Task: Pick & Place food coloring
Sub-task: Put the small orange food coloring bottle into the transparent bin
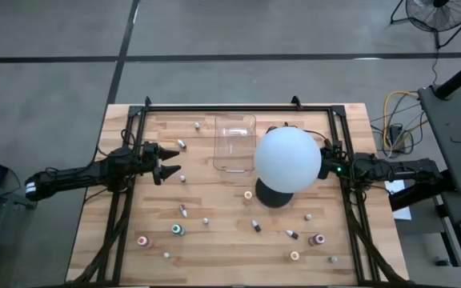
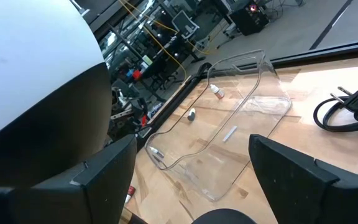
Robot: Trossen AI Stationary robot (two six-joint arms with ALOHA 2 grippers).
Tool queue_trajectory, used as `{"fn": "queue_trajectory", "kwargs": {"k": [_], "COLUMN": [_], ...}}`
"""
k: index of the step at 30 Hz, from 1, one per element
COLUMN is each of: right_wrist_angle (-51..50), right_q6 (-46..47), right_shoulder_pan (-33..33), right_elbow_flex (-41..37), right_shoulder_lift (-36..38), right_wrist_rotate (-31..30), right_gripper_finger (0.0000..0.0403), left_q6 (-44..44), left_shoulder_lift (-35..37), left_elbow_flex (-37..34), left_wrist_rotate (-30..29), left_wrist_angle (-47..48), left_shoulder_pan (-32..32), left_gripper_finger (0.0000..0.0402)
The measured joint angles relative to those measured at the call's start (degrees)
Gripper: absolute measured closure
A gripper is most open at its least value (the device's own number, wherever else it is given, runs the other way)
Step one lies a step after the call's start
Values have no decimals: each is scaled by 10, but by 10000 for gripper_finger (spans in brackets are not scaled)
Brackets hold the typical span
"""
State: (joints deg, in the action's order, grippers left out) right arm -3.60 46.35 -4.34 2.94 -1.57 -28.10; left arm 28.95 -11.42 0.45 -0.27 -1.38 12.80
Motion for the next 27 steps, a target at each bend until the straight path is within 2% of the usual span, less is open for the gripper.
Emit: {"fn": "queue_trajectory", "kwargs": {"k": [5, 15, 21, 27], "right_wrist_angle": [0, 0, 0, 0], "right_q6": [0, 0, 0, 0], "right_shoulder_pan": [0, 0, 0, 0], "right_elbow_flex": [0, 0, 0, 0], "right_shoulder_lift": [0, 0, 0, 0], "right_wrist_rotate": [0, 0, 0, 0], "right_gripper_finger": [101, 101, 101, 101], "left_q6": [-9, -39, -48, -49], "left_shoulder_lift": [-11, -64, -122, -192], "left_elbow_flex": [33, 167, 258, 348], "left_wrist_rotate": [-13, -49, -50, -59], "left_wrist_angle": [22, 138, 206, 234], "left_shoulder_pan": [0, 0, 0, 0], "left_gripper_finger": [30, 30, 30, 30]}}
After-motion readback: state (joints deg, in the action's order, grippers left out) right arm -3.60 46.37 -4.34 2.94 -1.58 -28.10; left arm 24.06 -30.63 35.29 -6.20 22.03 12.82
